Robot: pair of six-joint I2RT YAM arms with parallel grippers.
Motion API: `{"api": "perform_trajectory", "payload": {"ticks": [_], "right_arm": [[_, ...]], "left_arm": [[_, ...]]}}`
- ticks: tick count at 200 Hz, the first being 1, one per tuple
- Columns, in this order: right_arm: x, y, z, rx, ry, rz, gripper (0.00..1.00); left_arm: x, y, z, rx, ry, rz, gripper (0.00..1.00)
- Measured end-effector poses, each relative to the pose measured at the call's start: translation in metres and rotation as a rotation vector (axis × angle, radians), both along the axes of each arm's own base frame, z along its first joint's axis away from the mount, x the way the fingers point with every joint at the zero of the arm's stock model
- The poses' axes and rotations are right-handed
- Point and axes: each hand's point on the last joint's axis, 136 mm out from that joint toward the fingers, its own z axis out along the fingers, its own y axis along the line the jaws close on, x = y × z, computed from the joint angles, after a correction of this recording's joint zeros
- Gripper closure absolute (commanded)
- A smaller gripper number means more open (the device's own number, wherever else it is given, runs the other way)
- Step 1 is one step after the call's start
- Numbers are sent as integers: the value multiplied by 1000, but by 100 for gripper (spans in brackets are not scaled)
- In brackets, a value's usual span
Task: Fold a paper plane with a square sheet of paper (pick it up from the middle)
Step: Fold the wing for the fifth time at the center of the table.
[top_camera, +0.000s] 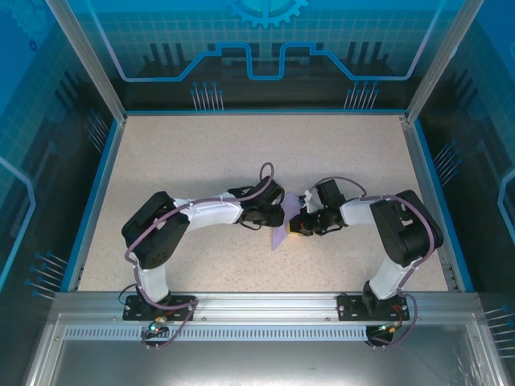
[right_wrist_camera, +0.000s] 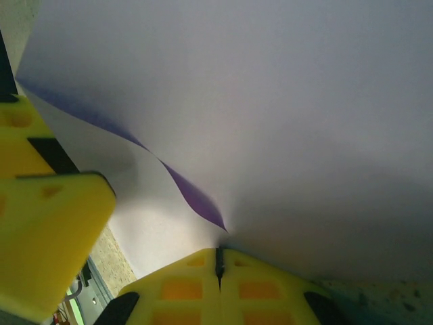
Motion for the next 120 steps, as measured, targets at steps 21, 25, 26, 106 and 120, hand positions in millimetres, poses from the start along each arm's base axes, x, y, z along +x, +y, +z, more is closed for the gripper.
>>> {"api": "perform_trajectory", "payload": {"ticks": [21,25,26,106,120], "right_arm": [[0,0,0,0,0,0,100],[0,0,0,0,0,0,100],[0,0,0,0,0,0,100],[0,0,0,0,0,0,100],[0,0,0,0,0,0,100]], "left_arm": [[-11,6,-7,1,18,-5,72],[-13,7,-8,0,22,-7,72],[-14,7,-8,0,22,-7,72],[-28,3,1,-70,27,-21,80],[-28,1,2,-80,26,-28,81]]}}
